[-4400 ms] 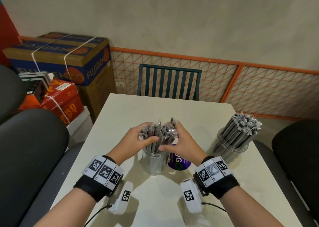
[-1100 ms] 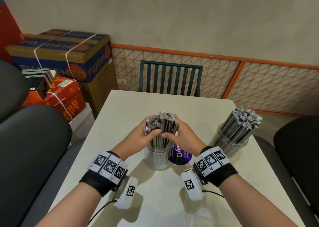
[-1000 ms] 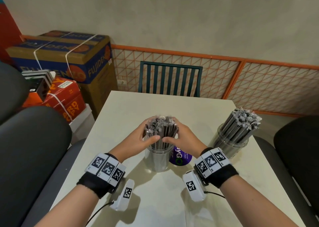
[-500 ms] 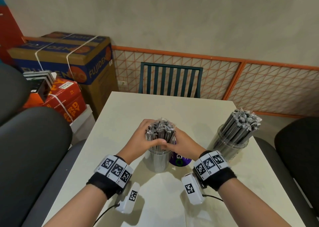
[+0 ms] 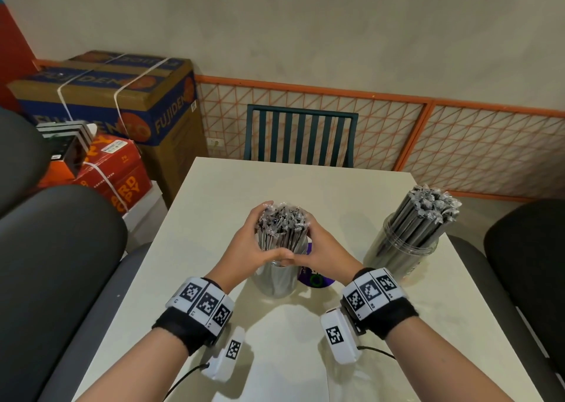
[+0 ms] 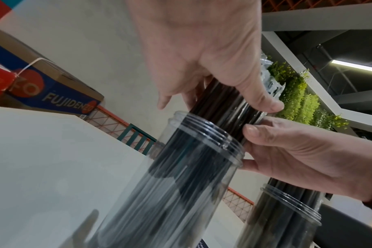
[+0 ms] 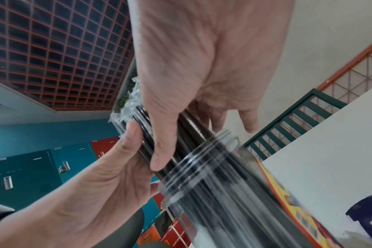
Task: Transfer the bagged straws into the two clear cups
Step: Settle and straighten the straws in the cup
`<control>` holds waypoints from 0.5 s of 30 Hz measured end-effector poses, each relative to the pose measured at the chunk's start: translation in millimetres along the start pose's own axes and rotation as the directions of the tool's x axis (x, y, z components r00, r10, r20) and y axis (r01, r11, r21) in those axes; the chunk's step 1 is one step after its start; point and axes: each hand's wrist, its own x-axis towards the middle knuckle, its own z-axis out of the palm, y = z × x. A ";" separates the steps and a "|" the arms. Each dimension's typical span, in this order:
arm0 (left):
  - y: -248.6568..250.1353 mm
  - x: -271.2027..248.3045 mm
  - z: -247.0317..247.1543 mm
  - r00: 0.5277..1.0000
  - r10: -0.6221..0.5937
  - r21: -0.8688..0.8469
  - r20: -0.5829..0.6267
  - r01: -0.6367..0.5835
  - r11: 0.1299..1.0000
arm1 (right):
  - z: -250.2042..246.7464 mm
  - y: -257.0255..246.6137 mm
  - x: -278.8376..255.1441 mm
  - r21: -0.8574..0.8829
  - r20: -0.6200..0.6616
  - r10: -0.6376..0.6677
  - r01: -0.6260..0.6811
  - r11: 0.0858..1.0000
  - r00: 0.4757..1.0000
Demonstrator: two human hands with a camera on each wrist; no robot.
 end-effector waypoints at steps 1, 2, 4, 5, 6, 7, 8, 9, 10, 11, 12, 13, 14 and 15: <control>1.5 0.6 -1.4 1.000 0.006 0.003 0.006 -0.006 1.000 | -1.1 -0.7 0.8 -0.012 0.003 0.000 0.000 1.000 1.000; 2.5 1.3 -2.8 1.000 0.008 -0.005 0.012 -0.008 1.000 | -1.9 -2.0 1.4 -0.020 0.007 0.000 0.000 1.000 1.000; 3.1 2.4 -5.0 1.000 0.006 -0.024 0.028 -0.005 1.000 | -2.8 -4.4 1.7 -0.027 0.013 0.004 -0.004 1.000 1.000; 3.3 2.4 -6.2 0.999 0.003 -0.028 0.036 -0.002 1.000 | -3.1 -5.0 1.8 -0.030 0.011 0.001 -0.001 1.000 1.000; 4.1 2.3 -7.0 0.999 -0.003 -0.031 0.044 0.004 0.999 | -3.1 -5.4 1.8 -0.028 0.009 0.000 0.000 1.000 1.000; 4.8 2.2 -7.4 0.999 -0.010 -0.034 0.050 0.011 0.999 | -3.4 -5.5 1.9 -0.025 0.007 0.001 -0.001 1.000 1.000; 5.2 2.1 -7.7 0.998 -0.017 -0.035 0.053 0.019 0.999 | -3.6 -5.5 2.0 -0.023 0.004 0.001 -0.001 1.000 1.000; 6.0 1.7 -7.6 0.998 -0.023 -0.035 0.055 0.025 0.999 | -3.4 -4.8 2.0 -0.024 0.004 0.005 -0.005 1.000 1.000; 6.7 1.0 -7.7 0.998 -0.028 -0.031 0.056 0.030 0.999 | -3.5 -4.9 1.3 -0.026 0.007 0.010 -0.009 1.000 1.000; 7.2 0.1 -8.0 0.998 -0.036 -0.025 0.057 0.038 0.999 | -4.0 -5.4 0.3 -0.029 0.010 0.015 -0.014 0.999 1.000; 6.9 -1.1 -8.7 0.997 -0.050 -0.017 0.056 0.051 0.999 | -5.0 -5.4 -1.3 -0.037 0.012 0.020 -0.020 0.999 1.000; 6.7 -3.1 -10.1 0.996 -0.068 -0.004 0.051 0.068 0.998 | -6.5 -5.3 -3.4 -0.050 0.015 0.024 -0.023 0.998 1.000; 6.2 -6.1 -12.0 0.995 -0.090 0.019 0.042 0.090 0.996 | -8.6 -4.7 -6.3 -0.066 0.015 0.028 -0.027 0.997 0.999; 5.5 -10.2 -14.3 0.993 -0.116 0.058 0.033 0.114 0.992 | -11.1 -2.7 -10.0 -0.081 0.012 0.037 -0.036 0.996 0.999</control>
